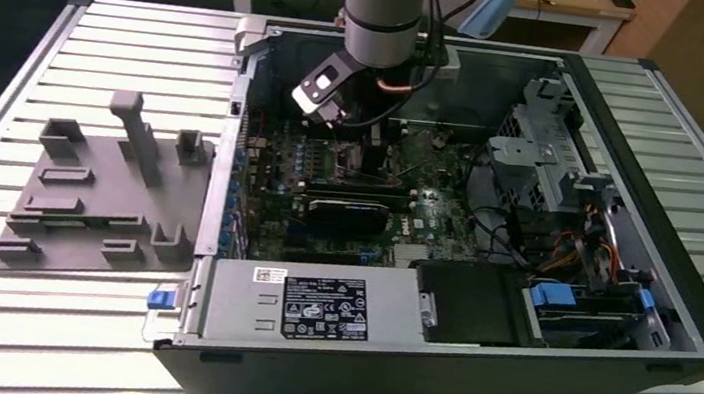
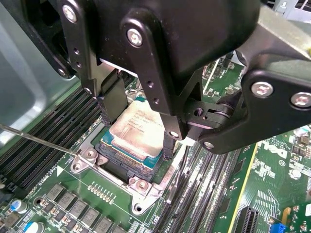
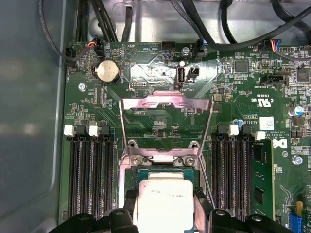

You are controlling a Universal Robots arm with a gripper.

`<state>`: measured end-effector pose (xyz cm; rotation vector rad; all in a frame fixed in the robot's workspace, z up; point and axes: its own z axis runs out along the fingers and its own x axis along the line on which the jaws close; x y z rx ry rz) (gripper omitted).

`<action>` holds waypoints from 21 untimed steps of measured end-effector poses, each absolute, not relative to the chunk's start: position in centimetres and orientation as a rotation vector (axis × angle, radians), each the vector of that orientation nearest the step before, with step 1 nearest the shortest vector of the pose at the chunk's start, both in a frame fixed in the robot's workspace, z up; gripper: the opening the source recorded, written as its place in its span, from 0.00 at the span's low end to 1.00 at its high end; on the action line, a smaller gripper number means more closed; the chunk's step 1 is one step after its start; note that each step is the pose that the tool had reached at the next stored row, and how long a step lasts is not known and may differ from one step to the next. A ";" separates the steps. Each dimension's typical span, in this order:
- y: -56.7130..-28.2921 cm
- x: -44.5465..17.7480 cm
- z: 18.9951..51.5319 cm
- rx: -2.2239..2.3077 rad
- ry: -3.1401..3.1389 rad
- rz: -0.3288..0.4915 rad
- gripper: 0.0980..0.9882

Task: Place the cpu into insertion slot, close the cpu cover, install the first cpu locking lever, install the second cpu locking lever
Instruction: 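Place the cpu into insertion slot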

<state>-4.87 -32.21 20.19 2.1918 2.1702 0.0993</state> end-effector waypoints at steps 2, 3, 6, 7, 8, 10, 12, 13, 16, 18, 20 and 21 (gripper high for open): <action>-32.2 -4.9 20.2 2.192 2.170 0.099 0.49; -32.2 -4.9 20.2 2.192 2.170 0.099 0.49; -32.2 -4.9 20.1 2.192 2.170 0.099 0.49; -32.2 -4.9 20.1 2.192 2.170 0.099 0.49; -32.2 -4.9 20.1 2.192 2.170 0.099 0.49; -32.2 -4.9 20.0 2.192 2.170 0.099 0.49; -32.2 -4.9 20.0 2.192 2.170 0.099 0.49; -32.2 -4.9 20.0 2.192 2.170 0.099 0.49; -32.2 -5.0 19.9 2.192 2.170 0.099 0.49; -32.2 -5.0 19.9 2.192 2.170 0.099 0.49; -32.2 -5.0 19.8 2.192 2.170 0.099 0.49; -32.2 -5.0 19.8 2.192 2.170 0.099 0.49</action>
